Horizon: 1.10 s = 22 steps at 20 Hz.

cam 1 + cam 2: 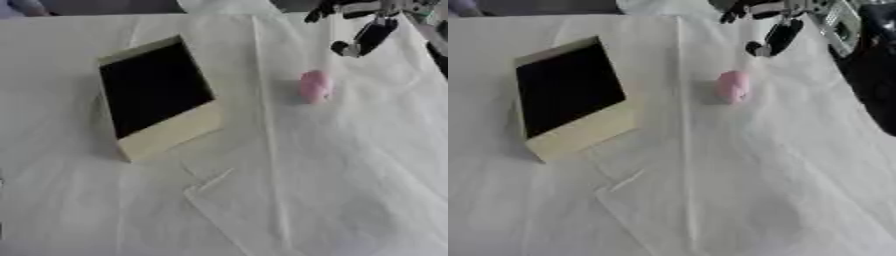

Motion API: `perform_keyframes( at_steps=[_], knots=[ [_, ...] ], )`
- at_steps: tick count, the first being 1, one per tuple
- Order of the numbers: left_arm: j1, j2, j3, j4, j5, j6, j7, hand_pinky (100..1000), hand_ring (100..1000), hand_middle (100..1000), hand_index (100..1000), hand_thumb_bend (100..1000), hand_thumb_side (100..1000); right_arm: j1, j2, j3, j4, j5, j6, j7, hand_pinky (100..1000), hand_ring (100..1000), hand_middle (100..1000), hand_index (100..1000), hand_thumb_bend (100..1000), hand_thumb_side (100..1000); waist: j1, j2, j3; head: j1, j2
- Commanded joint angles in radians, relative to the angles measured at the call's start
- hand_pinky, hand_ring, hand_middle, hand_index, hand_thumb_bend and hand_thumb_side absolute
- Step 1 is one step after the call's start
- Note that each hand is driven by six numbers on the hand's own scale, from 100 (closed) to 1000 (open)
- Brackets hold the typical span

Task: Pick up objects on the table and place them in the box.

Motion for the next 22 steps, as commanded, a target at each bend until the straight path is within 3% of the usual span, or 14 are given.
perform_keyframes(
  at_steps=[1,9,22],
  knots=[
    [-0.003,0.023,0.005,-0.02,-0.002,0.0,-0.007,702,706,719,826,100,726,-0.005,-0.041,0.002,-0.049,-0.028,-0.111,0.124,926,898,869,1000,174,370,0.001,-0.026,-0.002,0.002,0.006],
    [-0.002,0.02,0.005,-0.02,-0.001,0.002,-0.018,701,702,718,824,100,720,0.043,-0.045,0.025,-0.086,-0.072,-0.06,0.088,912,876,846,1000,149,403,0.004,-0.023,-0.001,-0.001,0.012],
    [0.001,0.01,0.003,-0.02,0.004,0.005,-0.033,699,695,716,824,100,726,0.12,-0.011,0.025,-0.062,-0.048,-0.011,0.061,898,853,811,978,109,432,0.012,-0.017,0.005,-0.009,0.011]
  ],
)
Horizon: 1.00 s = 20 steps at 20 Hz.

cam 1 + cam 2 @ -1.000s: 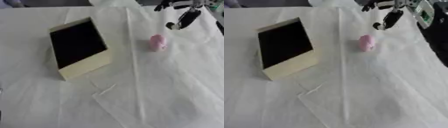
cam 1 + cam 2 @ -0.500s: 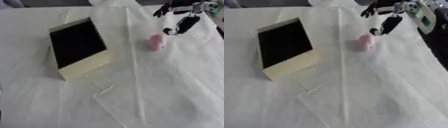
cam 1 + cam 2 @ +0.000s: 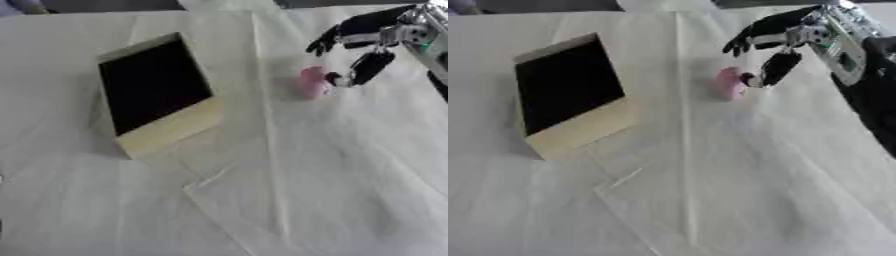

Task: Pick up objects on the table and place them in the box.

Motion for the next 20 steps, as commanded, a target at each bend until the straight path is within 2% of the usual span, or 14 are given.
perform_keyframes(
  at_steps=[1,6,9,10,12,13,14,17,18,20],
  knots=[
    [-0.002,0.01,0.004,-0.02,0.004,-0.001,-0.006,699,695,716,824,100,727,-0.008,-0.006,-0.013,0.008,0.01,-0.036,0.037,896,851,806,977,104,439,0.001,-0.016,0.002,-0.003,0.003],
    [-0.002,0.008,0.002,-0.02,0.008,0.001,-0.011,699,693,716,824,100,730,0.004,0.005,-0.014,0.027,0.015,-0.038,0.033,885,839,776,961,114,474,0.003,-0.015,0.003,-0.005,0.001],
    [-0.001,0.006,0.002,-0.02,0.01,0.003,-0.015,698,692,716,825,100,738,0.008,0.015,-0.012,0.033,0.046,-0.031,0.01,866,816,717,937,138,474,0.003,-0.014,0.004,-0.006,0.0],
    [-0.001,0.006,0.001,-0.02,0.011,0.003,-0.017,698,692,716,825,100,739,0.009,0.019,-0.012,0.036,0.059,-0.03,0.001,857,803,689,925,140,470,0.004,-0.014,0.005,-0.006,0.0],
    [0.0,0.005,0.0,-0.02,0.012,0.004,-0.021,697,690,716,825,100,742,0.011,0.027,-0.012,0.042,0.075,-0.033,-0.019,827,756,570,858,118,467,0.004,-0.013,0.006,-0.005,0.0],
    [0.001,0.004,0.0,-0.02,0.012,0.005,-0.023,697,690,716,825,100,742,0.012,0.029,-0.013,0.043,0.078,-0.036,-0.029,823,750,559,848,113,466,0.004,-0.013,0.006,-0.005,0.0],
    [0.001,0.004,0.001,-0.02,0.012,0.006,-0.024,696,689,716,825,100,743,0.012,0.03,-0.016,0.042,0.077,-0.038,-0.038,791,700,485,756,100,450,0.004,-0.012,0.007,-0.005,0.001],
    [0.002,0.004,0.001,-0.02,0.012,0.006,-0.029,695,687,716,825,100,742,0.013,0.023,-0.025,0.013,0.049,-0.025,-0.078,754,629,408,659,100,317,0.003,-0.012,0.006,-0.002,0.003],
    [0.002,0.005,0.001,-0.02,0.012,0.007,-0.031,694,687,716,825,100,741,0.014,0.019,-0.025,0.004,0.04,-0.014,-0.091,749,625,405,653,100,306,0.003,-0.012,0.006,-0.002,0.003],
    [0.003,0.005,0.001,-0.02,0.01,0.007,-0.036,694,686,716,824,100,732,0.015,0.013,-0.02,-0.01,0.023,0.008,-0.114,722,610,398,641,100,202,0.002,-0.012,0.006,-0.002,0.001]
  ],
)
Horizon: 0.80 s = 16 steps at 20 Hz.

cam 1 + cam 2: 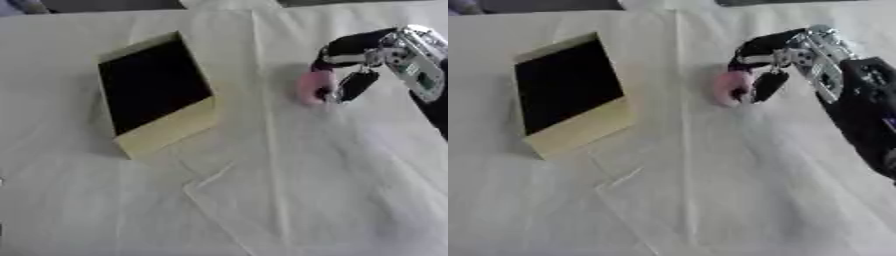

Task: Pick up objects on the table and place them in the box.

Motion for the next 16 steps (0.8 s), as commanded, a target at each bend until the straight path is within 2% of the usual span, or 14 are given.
perform_keyframes(
  at_steps=[1,9,16],
  knots=[
    [-0.003,0.014,0.004,-0.02,-0.002,-0.001,-0.011,693,685,716,824,100,733,-0.013,-0.03,-0.007,-0.034,-0.031,0.029,-0.033,709,602,398,640,100,120,-0.001,-0.017,0.001,0.002,0.001],
    [-0.003,0.015,0.005,-0.02,-0.006,0.0,-0.024,694,686,717,824,100,727,-0.054,-0.032,-0.025,-0.12,-0.139,0.139,-0.047,670,566,383,643,100,100,-0.003,-0.022,-0.001,0.002,0.0],
    [-0.005,0.015,0.005,-0.02,-0.004,0.001,-0.03,693,684,717,825,100,731,-0.108,-0.006,-0.031,-0.212,-0.193,0.216,-0.032,670,568,417,661,100,100,-0.006,-0.025,0.005,-0.002,-0.005]
  ],
)
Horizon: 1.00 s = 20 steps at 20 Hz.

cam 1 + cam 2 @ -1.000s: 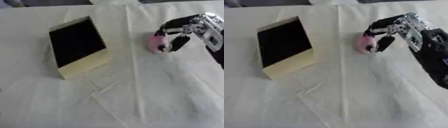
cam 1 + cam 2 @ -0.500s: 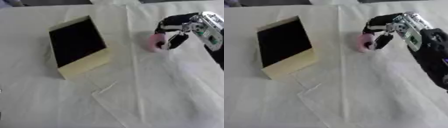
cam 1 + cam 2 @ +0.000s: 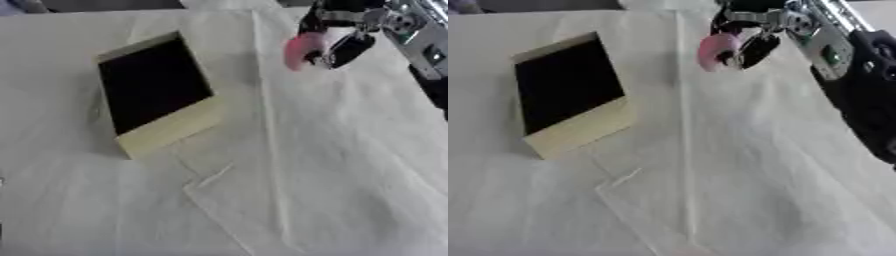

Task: Pick up objects on the table and place them in the box.

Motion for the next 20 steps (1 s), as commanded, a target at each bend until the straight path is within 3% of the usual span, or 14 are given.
perform_keyframes(
  at_steps=[1,6,10,20],
  knots=[
    [-0.006,0.015,0.004,-0.02,-0.004,-0.001,-0.006,693,684,717,825,100,732,-0.044,0.003,-0.012,-0.052,-0.023,0.028,0.006,670,569,424,665,100,100,-0.001,-0.024,0.005,-0.003,-0.006],
    [-0.008,0.015,0.002,-0.02,-0.003,0.0,-0.01,693,684,717,825,100,732,-0.097,0.054,-0.007,-0.079,-0.031,0.038,0.018,674,569,436,671,100,100,-0.001,-0.025,0.013,-0.011,-0.006],
    [-0.012,0.015,-0.003,-0.02,0.0,0.001,-0.018,693,684,717,825,100,731,-0.155,0.139,-0.001,-0.066,-0.026,0.034,0.029,676,567,435,670,100,100,-0.001,-0.028,0.022,-0.027,-0.007],
    [-0.025,0.011,-0.011,-0.02,0.01,-0.001,-0.038,692,683,721,825,100,734,-0.222,0.365,-0.036,0.084,0.109,-0.007,-0.007,677,566,434,667,100,100,-0.006,-0.022,0.058,-0.069,-0.012]
  ],
)
